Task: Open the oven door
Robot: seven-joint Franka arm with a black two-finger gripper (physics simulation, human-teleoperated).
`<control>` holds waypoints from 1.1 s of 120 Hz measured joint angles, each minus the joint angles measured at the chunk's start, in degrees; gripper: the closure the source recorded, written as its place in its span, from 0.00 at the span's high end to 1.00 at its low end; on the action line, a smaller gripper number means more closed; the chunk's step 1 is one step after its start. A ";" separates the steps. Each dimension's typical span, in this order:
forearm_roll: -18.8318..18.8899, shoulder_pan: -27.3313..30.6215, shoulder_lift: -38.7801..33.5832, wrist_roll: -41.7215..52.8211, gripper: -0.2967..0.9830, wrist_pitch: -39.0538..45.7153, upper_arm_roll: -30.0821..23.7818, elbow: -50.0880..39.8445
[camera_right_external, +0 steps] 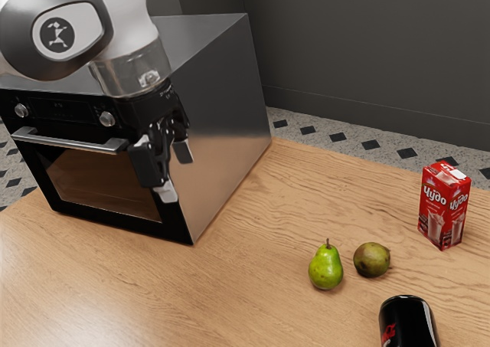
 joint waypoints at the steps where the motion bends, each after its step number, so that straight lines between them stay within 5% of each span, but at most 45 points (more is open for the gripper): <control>1: 0.01 0.00 -0.03 -0.01 0.77 0.08 0.00 0.00; 32: 1.38 0.46 -12.68 -0.35 0.77 0.02 1.77 -6.69; 52: 9.30 5.36 -13.86 2.09 0.77 3.34 3.30 -7.20; 72: 12.34 8.99 -12.61 9.62 0.77 12.61 3.33 -8.68; 91: 11.84 21.28 -14.83 17.74 0.77 18.09 -4.32 -13.38; 132: 7.36 29.27 -10.60 33.93 0.77 25.46 -5.19 -13.47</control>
